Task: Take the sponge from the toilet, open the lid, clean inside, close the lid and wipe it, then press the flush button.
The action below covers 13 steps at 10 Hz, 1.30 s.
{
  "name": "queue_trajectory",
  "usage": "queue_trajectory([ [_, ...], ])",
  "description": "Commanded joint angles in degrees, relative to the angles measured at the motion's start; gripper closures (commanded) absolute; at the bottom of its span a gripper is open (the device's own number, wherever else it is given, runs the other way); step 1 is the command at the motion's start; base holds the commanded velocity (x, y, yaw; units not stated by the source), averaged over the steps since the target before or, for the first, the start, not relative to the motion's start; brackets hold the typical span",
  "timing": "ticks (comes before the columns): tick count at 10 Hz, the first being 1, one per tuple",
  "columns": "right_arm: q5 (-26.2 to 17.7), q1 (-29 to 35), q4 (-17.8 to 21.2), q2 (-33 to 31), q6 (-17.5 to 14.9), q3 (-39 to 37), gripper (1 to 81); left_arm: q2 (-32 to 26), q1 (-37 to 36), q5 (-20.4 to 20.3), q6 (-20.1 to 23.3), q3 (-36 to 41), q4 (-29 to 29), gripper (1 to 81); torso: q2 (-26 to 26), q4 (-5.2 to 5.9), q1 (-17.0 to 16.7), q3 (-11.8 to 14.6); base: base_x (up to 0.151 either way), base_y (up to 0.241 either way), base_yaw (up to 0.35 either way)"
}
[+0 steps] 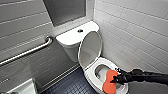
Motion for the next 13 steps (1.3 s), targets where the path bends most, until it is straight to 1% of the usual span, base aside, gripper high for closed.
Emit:
queue_trajectory([
  [1,-5.1,9.2,0.2,2.1,0.9,-3.4,81.1,-0.6,1.2,4.5,0.3,1.4,0.3,1.0,0.0,0.0,0.0,0.0,0.0,0.0,0.0],
  [2,-4.7,9.5,0.2,3.6,1.0,-4.7,81.1,-0.5,1.2,4.5,0.3,1.4,0.3,1.0,0.0,0.0,0.0,0.0,0.0,0.0,0.0],
  [3,-4.2,9.8,0.4,4.7,1.4,-5.9,81.1,-0.5,1.2,4.5,0.3,1.4,0.3,1.0,0.0,2.57,0.0,0.0,0.0,0.0,0.0],
  [4,-4.0,10.4,0.4,5.2,2.1,-6.6,81.1,-0.6,1.2,4.5,0.3,1.4,0.3,1.0,0.0,4.54,0.0,0.0,0.0,0.0,0.0],
  [5,-3.8,11.2,0.6,5.6,2.3,-7.4,81.1,-0.6,1.2,4.5,0.3,1.4,0.3,1.0,0.0,5.39,0.0,0.0,0.0,0.0,0.0],
  [6,-3.2,11.8,0.7,5.7,2.7,-7.6,81.1,-0.5,1.2,4.5,0.3,1.4,0.4,1.0,0.0,6.81,0.0,0.0,0.0,0.0,0.0],
  [7,-2.4,12.3,0.6,5.8,3.6,-7.9,81.1,-0.6,1.2,4.5,0.3,1.4,0.3,1.0,0.0,3.95,0.0,0.0,0.0,0.0,0.0],
  [8,-0.9,12.6,0.6,6.0,4.5,-8.6,81.1,-0.5,1.2,4.5,0.3,1.4,0.3,1.0,0.0,5.46,0.0,0.0,0.0,0.0,0.0],
  [9,2.0,12.2,0.6,6.9,5.6,-11.0,81.1,-0.6,1.2,4.5,0.3,1.5,0.3,1.0,0.0,6.55,0.0,0.0,0.0,0.0,0.0],
  [10,5.3,11.5,0.6,8.6,6.0,-13.9,81.1,-0.5,1.2,4.5,0.3,1.5,0.3,1.0,0.0,6.84,0.0,0.0,0.0,0.0,0.0],
  [11,8.7,10.7,0.7,10.5,6.0,-17.1,81.1,-0.5,1.2,4.5,0.3,1.4,0.2,1.0,0.0,6.82,0.0,0.0,0.0,0.0,0.0],
  [12,15.5,9.3,0.7,12.9,6.0,-20.3,81.1,-0.4,1.2,4.5,0.2,1.4,0.0,1.0,0.0,6.82,0.0,0.0,0.0,0.0,0.0],
  [13,19.5,8.4,0.8,14.5,6.7,-22.5,81.1,-0.4,1.2,4.5,0.2,1.4,-0.1,1.0,0.0,6.82,0.0,0.0,0.0,0.0,0.0],
])
